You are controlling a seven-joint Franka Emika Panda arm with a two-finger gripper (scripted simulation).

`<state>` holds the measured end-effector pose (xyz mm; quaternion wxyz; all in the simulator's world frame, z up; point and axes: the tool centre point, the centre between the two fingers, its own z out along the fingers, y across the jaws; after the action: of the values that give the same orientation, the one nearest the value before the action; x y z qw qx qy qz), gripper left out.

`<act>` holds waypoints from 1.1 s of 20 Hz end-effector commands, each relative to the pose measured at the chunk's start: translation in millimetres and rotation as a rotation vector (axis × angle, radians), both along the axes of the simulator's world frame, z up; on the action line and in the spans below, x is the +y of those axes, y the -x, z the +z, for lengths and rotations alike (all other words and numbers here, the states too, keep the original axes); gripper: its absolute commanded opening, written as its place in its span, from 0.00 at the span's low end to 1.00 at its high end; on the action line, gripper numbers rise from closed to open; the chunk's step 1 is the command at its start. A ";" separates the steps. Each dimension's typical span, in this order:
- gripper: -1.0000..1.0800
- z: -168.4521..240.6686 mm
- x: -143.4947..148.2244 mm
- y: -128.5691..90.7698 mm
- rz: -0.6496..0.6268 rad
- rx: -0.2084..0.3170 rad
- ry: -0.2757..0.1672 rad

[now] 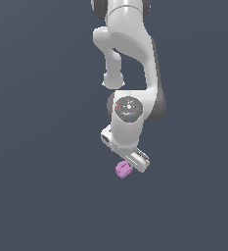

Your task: Pick up the object and move it to a goal position.

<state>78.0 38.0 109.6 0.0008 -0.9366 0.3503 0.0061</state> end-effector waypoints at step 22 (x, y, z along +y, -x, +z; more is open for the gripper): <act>0.96 -28.3 5.9 -17.5 -0.182 -0.010 0.007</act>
<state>96.1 43.9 88.0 0.0004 -0.9009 0.4339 -0.0005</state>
